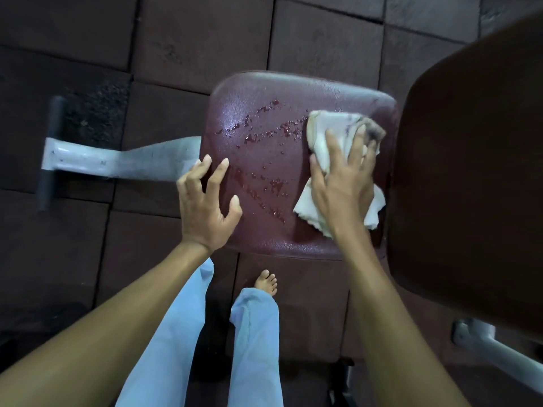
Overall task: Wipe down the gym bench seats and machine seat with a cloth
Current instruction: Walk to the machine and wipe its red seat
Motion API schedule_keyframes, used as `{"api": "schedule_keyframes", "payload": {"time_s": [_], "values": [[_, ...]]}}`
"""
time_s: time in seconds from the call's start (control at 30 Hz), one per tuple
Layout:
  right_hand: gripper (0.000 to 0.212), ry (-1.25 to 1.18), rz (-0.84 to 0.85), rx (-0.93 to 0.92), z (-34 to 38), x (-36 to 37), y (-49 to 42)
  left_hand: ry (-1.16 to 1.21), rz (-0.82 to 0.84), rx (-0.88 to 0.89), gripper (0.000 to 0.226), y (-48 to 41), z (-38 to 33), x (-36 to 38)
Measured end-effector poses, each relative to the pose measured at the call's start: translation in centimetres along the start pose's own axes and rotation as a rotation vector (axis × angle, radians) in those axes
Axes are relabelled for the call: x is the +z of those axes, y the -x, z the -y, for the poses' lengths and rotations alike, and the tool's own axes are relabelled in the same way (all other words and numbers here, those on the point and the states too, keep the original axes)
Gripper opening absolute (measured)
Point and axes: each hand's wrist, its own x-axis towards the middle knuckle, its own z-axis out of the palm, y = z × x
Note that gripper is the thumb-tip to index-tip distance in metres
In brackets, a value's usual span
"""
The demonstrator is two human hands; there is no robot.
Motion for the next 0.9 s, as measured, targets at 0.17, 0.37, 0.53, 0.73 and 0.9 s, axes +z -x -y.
{"api": "schedule_keyframes", "payload": {"time_s": [0.17,0.37,0.53,0.73,0.9], "values": [[0.053,0.026,0.047,-0.130,-2.4,0.0,2.6,-0.006,0.019,-0.014,0.059,-0.2,0.0,-0.1],[0.055,0.013,0.000,0.140,0.5,-0.1,-7.4,0.007,0.005,-0.005,0.060,0.1,0.2,0.1],[0.050,0.017,-0.034,-0.265,1.4,0.4,-4.3,0.011,0.002,-0.001,0.060,-0.1,0.1,0.0],[0.051,0.023,0.044,-0.389,-4.0,-0.5,-1.9,0.021,0.014,-0.022,0.060,-0.2,0.3,0.1],[0.048,0.031,-0.035,0.028,3.2,0.5,-8.2,0.028,0.023,-0.020,0.060,-0.1,0.3,-0.1]]}}
